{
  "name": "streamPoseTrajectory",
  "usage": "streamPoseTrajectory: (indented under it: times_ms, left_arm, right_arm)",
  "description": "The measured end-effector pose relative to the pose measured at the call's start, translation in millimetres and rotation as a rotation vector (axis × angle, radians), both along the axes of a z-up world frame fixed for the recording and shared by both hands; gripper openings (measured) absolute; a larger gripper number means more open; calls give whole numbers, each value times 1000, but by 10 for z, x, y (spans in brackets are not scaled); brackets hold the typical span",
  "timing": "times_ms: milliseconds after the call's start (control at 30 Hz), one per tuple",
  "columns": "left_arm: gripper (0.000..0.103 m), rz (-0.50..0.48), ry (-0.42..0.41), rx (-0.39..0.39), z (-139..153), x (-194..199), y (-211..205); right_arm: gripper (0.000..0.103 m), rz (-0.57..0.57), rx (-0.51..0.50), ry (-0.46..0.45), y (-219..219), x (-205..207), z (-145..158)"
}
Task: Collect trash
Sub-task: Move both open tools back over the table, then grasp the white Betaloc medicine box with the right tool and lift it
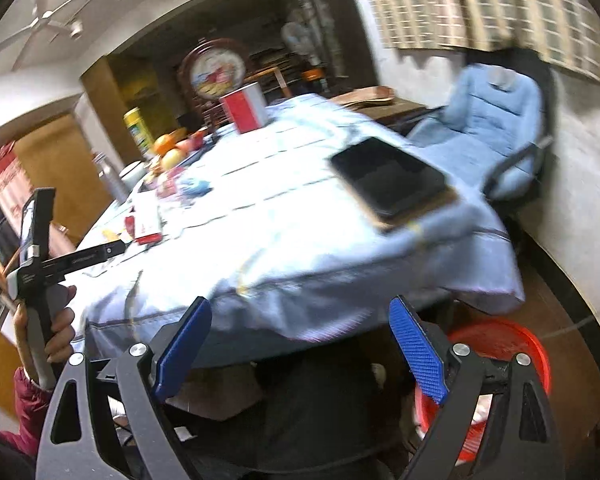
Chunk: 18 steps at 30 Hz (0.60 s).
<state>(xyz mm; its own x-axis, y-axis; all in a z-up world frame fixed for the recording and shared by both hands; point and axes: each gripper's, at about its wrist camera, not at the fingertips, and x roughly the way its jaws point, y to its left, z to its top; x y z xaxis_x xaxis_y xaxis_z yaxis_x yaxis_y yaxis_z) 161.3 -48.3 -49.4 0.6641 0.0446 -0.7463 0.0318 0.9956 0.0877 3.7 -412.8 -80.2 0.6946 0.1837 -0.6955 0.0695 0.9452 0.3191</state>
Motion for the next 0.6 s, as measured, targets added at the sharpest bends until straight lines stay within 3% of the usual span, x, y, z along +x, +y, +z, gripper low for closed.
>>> streamPoseTrajectory:
  times_ms: [267, 600]
  left_arm:
    - [96, 168, 100, 9, -212, 387, 927]
    - [96, 160, 192, -39, -320, 843, 1286]
  right_arm:
    - [89, 196, -5, 26, 735, 710, 37]
    - [89, 354, -17, 48, 1455, 1346, 20]
